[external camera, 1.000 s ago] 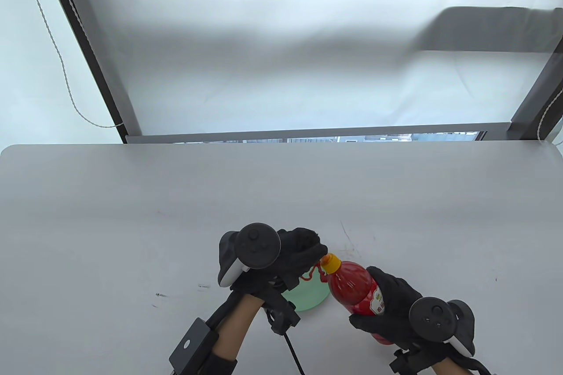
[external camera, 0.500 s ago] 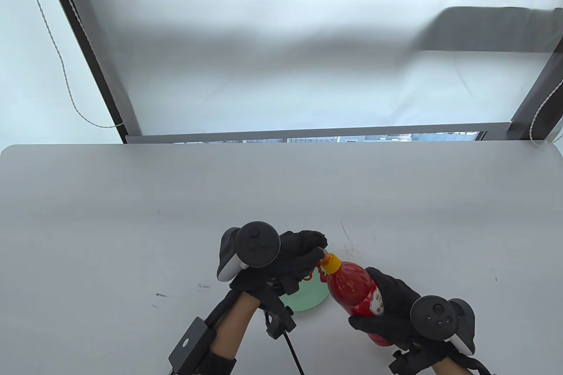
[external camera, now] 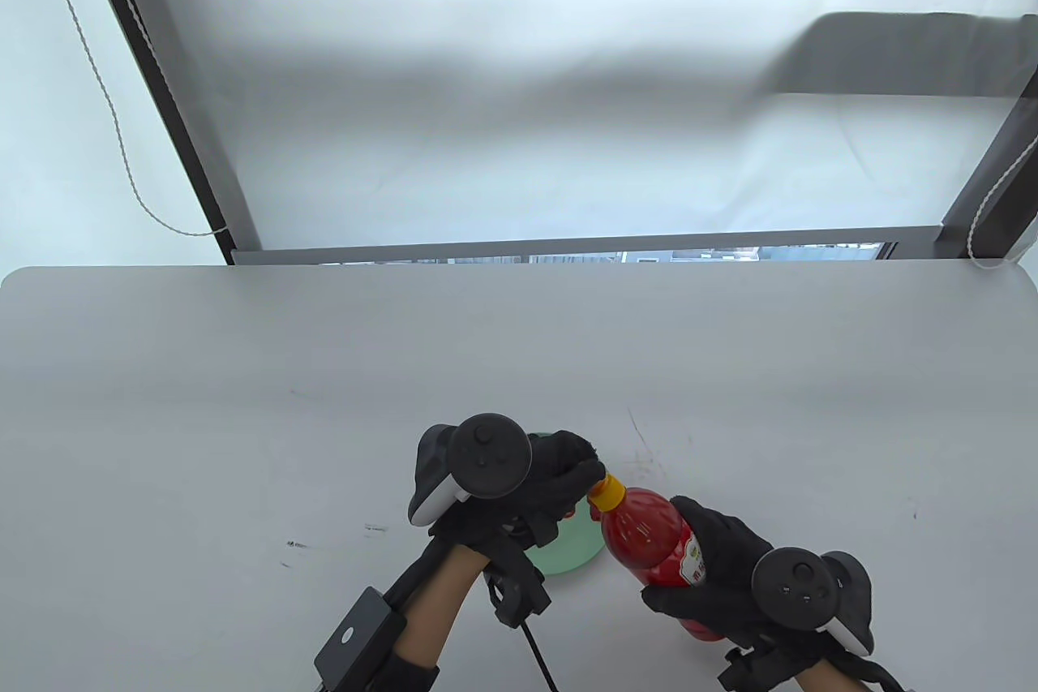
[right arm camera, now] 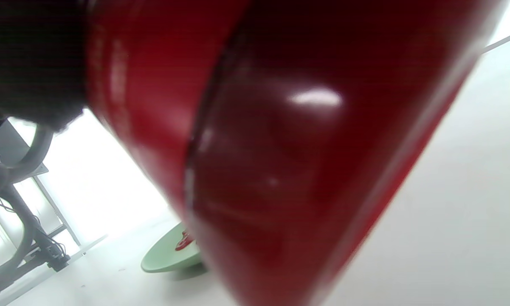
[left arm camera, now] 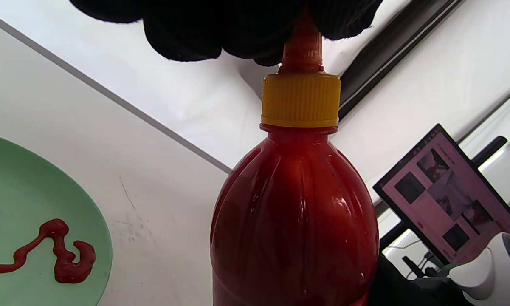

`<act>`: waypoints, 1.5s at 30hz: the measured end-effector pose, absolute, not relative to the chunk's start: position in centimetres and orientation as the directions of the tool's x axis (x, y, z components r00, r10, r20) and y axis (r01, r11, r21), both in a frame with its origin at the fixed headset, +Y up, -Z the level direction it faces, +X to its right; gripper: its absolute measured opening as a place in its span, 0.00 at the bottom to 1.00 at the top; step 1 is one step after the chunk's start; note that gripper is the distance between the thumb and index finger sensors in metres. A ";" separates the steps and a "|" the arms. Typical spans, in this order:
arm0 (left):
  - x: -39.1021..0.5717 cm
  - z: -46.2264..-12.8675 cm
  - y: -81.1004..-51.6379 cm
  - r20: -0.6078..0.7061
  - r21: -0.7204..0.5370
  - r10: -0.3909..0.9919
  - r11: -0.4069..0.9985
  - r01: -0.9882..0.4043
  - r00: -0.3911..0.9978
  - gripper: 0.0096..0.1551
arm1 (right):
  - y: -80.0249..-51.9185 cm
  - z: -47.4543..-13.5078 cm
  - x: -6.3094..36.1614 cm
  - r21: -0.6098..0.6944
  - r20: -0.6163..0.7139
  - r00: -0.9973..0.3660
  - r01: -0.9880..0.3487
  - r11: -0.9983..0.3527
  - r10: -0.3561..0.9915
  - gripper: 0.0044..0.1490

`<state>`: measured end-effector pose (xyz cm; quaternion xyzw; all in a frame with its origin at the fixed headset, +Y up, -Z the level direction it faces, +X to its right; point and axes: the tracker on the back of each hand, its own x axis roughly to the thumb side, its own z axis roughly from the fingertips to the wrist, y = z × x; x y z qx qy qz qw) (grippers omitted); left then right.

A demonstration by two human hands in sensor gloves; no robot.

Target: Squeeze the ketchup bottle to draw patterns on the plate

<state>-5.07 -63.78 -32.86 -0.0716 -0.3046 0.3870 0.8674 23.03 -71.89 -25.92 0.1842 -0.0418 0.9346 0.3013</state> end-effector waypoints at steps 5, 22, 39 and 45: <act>-5.1 -32.7 -63.5 0.456 -0.389 0.711 0.700 -0.598 0.536 0.26 | -72.0 -26.0 23.1 0.071 0.372 -0.722 -0.605 -0.793 0.584 0.67; -5.3 -32.7 -63.6 0.424 -0.313 0.669 0.741 -0.594 0.611 0.23 | -71.7 -25.6 22.7 0.017 0.374 -0.762 -0.564 -0.825 0.529 0.66; -4.6 -31.8 -63.4 0.365 -0.207 0.582 0.812 -0.546 0.727 0.27 | -71.5 -25.5 22.5 -0.009 0.390 -0.777 -0.540 -0.841 0.495 0.66; -4.1 -31.5 -63.0 0.427 -0.200 0.596 0.795 -0.572 0.680 0.23 | -71.2 -25.4 22.7 -0.015 0.401 -0.762 -0.561 -0.828 0.509 0.66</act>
